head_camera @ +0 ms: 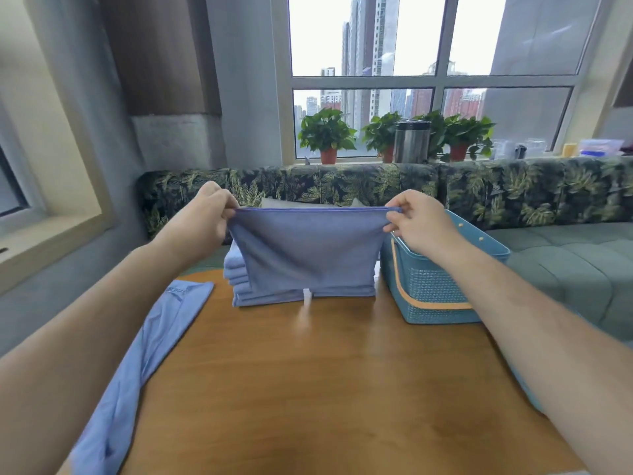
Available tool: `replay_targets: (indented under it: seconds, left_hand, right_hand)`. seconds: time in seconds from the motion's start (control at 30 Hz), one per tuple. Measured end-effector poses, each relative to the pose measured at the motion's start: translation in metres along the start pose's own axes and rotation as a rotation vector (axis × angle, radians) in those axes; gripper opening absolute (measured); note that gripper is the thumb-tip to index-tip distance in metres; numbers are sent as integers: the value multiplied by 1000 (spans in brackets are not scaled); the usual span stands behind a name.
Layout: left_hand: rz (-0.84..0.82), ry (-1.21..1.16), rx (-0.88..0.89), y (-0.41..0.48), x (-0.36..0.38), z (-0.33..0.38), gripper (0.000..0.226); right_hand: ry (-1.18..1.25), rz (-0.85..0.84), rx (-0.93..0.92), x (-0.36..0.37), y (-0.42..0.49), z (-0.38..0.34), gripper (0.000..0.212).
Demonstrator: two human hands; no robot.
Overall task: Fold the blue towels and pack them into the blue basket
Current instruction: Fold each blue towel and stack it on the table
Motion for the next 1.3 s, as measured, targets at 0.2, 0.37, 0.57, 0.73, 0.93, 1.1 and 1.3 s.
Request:
replay_targets:
  seconds: [0.2, 0.37, 0.57, 0.73, 0.93, 1.1, 1.3]
  left_hand:
    - [-125, -116, -4, -83, 39, 1, 12]
    - [-385, -313, -44, -182, 119, 13, 22]
    - [-523, -422, -161, -245, 158, 17, 15]
    - [-463, -610, -281, -245, 143, 15, 6]
    - [-367, -642, -474, -215, 152, -12, 6]
    - [-310, -542, -536, -180, 181, -19, 7]
    - [-317, -363, -556, -164, 222, -31, 10]
  right_hand:
    - [-91, -108, 88, 7, -70, 43, 11]
    - [-125, -269, 224, 29, -159, 126, 18]
    - [-39, -337, 351, 32, -220, 166, 13]
    - [86, -334, 372, 24, -224, 153, 5]
    - [96, -248, 364, 30, -186, 153, 3]
    - [39, -212, 377, 55, -141, 176, 8]
    - [-178, -206, 389, 77, -106, 209, 12]
Point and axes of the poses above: each hand's wrist, its own y-axis towards the middle knuckle, its own x-axis out of the palm, z = x × y, the point moved 10 cm from there along y, towards the middle knuckle, and after that the axes turned 13 degrees about y, right-handed, at the moved point
